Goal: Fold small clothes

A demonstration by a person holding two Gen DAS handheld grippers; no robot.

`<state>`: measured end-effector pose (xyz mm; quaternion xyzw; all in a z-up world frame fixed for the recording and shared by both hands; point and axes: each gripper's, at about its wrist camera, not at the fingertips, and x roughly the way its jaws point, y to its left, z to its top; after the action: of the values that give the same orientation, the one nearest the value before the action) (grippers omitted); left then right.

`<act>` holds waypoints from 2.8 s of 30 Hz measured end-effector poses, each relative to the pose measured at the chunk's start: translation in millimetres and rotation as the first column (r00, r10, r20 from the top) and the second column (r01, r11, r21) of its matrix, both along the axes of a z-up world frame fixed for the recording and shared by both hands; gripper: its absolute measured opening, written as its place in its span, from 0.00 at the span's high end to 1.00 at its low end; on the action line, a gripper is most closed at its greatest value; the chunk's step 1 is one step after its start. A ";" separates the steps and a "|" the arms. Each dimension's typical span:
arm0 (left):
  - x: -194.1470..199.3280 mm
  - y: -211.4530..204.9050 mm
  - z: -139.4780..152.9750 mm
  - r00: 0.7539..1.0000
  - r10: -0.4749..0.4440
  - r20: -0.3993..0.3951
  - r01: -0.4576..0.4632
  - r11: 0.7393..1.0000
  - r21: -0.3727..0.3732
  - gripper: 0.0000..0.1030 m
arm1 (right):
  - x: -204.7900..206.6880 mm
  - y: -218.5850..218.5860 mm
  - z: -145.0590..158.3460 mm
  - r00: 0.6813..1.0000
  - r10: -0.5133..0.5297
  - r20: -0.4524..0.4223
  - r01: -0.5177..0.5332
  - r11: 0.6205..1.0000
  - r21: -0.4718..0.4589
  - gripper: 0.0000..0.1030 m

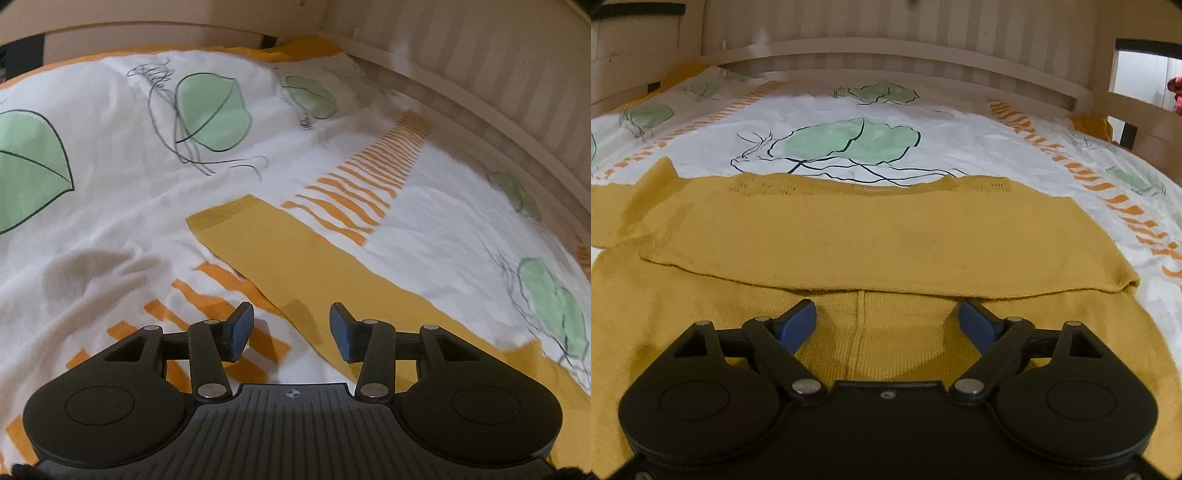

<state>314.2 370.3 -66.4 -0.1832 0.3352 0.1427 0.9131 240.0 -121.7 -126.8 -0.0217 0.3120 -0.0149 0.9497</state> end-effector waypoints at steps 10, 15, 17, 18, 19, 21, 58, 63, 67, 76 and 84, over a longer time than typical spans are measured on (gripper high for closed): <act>32.7 31.4 -19.9 0.995 0.095 -0.017 -0.096 0.993 -0.062 0.57 | 2.1 1.6 -1.9 1.000 -0.002 0.005 0.002 1.000 -0.008 0.15; 45.5 39.0 -23.3 0.993 0.117 -0.015 -0.118 0.991 -0.069 0.56 | 2.5 2.8 -2.5 1.000 -0.003 0.004 0.003 1.000 -0.012 0.15; 49.1 40.1 -23.8 0.992 0.122 -0.017 -0.123 0.990 -0.066 0.57 | 3.1 3.5 -2.8 1.000 -0.003 0.004 0.003 1.000 -0.012 0.15; 50.4 40.2 -23.6 0.992 0.122 -0.016 -0.123 0.990 -0.064 0.58 | 3.1 3.5 -2.9 1.000 -0.003 0.004 0.003 1.000 -0.013 0.15; 51.6 39.8 -23.2 0.992 0.122 -0.014 -0.123 0.991 -0.059 0.69 | 3.0 3.1 -2.8 1.000 -0.003 0.004 0.003 1.000 -0.013 0.15; 51.5 37.7 -20.2 0.991 0.132 -0.019 -0.133 0.990 -0.043 0.96 | 3.1 3.6 -2.9 1.000 -0.003 0.004 0.003 1.000 -0.014 0.14; 23.4 -364.5 135.4 0.723 -0.610 0.324 0.581 0.791 0.192 0.96 | -20.8 -78.9 35.0 0.999 0.026 -0.024 -0.016 0.937 0.348 0.13; 31.5 -419.0 77.3 0.714 -0.665 0.220 0.653 0.745 0.136 0.95 | -41.4 -113.9 37.6 0.998 -0.011 -0.054 0.029 0.938 0.346 0.12; 26.0 -448.0 50.6 0.680 -0.720 0.134 0.712 0.693 0.109 0.82 | -47.8 -127.2 36.9 0.997 -0.026 -0.076 0.051 0.932 0.358 0.13; -10.1 -435.3 82.4 0.619 -0.746 0.245 0.737 0.660 0.145 0.62 | -47.6 -129.1 42.6 0.998 -0.018 -0.068 0.040 0.939 0.341 0.13; -28.9 -360.2 52.5 0.812 -0.569 0.127 0.544 0.818 0.189 0.61 | -30.9 -126.5 56.0 0.999 -0.009 -0.044 0.022 0.947 0.319 0.13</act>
<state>285.3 10.1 -13.9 -0.0226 0.2800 -0.1245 0.9516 209.1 -248.2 -70.7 0.1346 0.3304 0.0288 0.9337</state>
